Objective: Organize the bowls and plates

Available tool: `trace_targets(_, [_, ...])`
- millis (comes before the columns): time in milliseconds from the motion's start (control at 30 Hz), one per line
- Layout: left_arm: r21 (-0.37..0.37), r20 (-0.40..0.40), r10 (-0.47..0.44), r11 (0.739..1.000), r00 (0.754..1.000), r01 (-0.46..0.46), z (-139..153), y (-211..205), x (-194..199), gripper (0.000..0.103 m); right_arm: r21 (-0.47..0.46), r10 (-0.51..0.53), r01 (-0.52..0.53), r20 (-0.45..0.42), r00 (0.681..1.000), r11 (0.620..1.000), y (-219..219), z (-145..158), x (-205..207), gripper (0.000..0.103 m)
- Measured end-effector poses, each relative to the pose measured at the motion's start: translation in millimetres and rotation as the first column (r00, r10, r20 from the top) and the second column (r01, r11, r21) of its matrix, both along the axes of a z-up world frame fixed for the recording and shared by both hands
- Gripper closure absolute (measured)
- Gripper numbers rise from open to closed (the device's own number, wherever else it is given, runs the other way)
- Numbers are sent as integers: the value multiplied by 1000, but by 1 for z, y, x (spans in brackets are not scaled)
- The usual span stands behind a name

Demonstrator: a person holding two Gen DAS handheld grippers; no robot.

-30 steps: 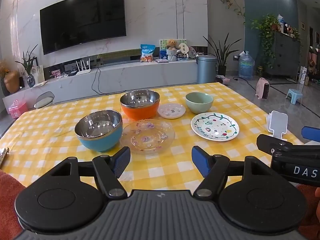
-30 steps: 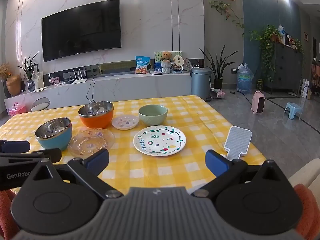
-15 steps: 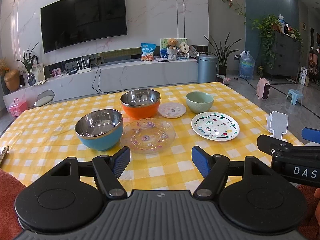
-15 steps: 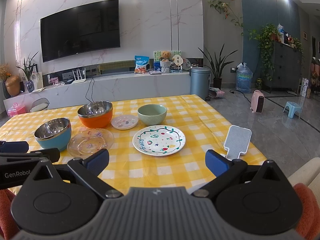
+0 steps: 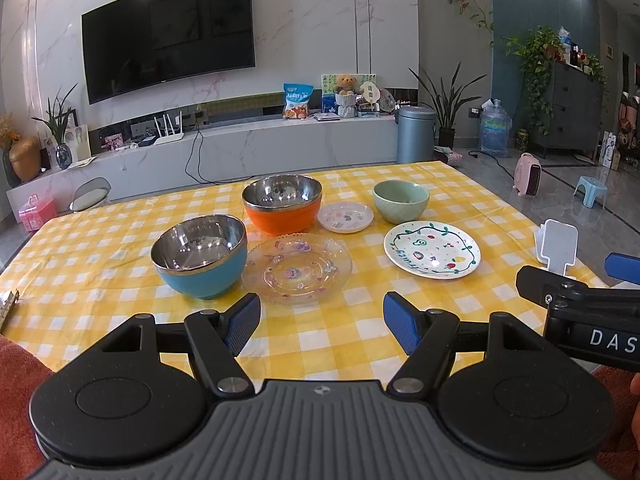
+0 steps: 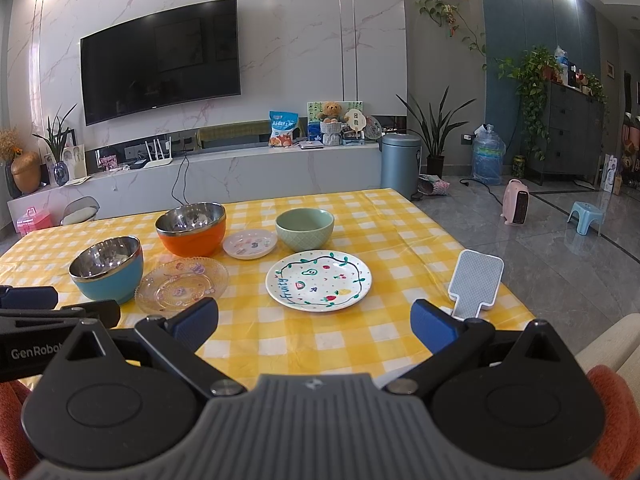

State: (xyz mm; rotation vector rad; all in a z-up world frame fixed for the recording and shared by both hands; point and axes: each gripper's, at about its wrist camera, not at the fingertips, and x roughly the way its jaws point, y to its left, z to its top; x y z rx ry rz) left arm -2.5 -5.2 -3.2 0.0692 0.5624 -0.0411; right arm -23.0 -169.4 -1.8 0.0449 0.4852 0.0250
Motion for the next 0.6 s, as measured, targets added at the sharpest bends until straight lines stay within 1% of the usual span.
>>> trace_targets(600, [-4, -9, 8, 1000, 1000, -8, 0, 2, 0, 20, 1, -1, 1, -2, 1000, 1000, 0, 0, 0, 3])
